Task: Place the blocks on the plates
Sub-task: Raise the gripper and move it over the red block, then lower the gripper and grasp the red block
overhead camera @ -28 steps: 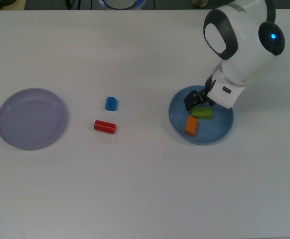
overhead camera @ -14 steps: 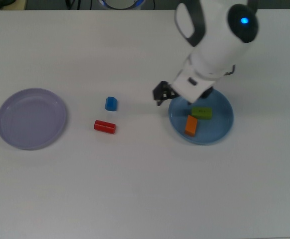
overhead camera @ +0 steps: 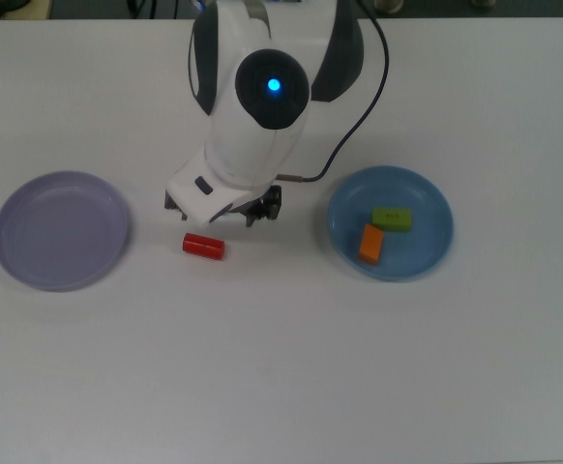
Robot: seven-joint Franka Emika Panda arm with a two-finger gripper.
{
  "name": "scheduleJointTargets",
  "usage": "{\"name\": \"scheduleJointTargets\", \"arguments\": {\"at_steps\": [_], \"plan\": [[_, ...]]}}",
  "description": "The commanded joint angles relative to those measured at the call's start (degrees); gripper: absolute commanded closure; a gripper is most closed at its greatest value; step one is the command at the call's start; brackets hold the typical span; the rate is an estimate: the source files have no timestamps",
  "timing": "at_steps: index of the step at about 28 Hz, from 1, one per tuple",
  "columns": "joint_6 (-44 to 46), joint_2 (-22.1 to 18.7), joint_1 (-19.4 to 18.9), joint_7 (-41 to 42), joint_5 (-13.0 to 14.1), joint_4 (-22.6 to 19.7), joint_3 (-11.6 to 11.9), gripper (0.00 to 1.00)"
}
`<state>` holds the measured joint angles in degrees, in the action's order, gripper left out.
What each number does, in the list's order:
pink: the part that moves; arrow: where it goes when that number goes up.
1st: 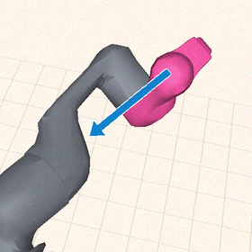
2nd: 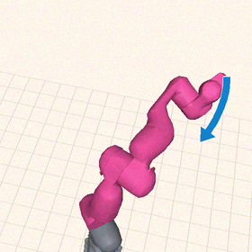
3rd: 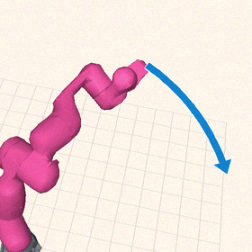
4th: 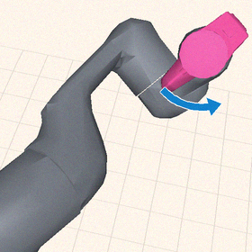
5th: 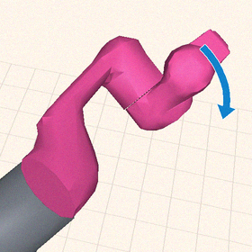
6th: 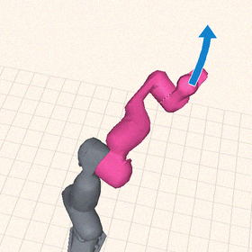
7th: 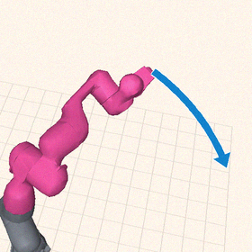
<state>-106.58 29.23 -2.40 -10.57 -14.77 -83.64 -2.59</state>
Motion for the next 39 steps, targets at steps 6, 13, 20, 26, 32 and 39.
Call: {"name": "scheduleJointTargets", "arguments": {"at_steps": [6,13,20,26,32,39], "plan": [[-7.67,2.67,0.56,-0.68,0.97,-1.27,0.13,0.00],[-7.68,3.11,0.56,-0.59,0.53,-2.23,0.13,0.00],[-7.50,3.99,0.56,-0.59,-0.70,-3.29,1.01,0.00],[-7.50,5.13,0.65,-0.59,-2.55,-3.38,1.10,0.00],[-7.77,5.66,0.65,-0.50,-2.72,-3.38,1.98,0.00],[-7.86,5.66,0.74,-0.50,-2.98,-3.20,1.98,0.48]]}}
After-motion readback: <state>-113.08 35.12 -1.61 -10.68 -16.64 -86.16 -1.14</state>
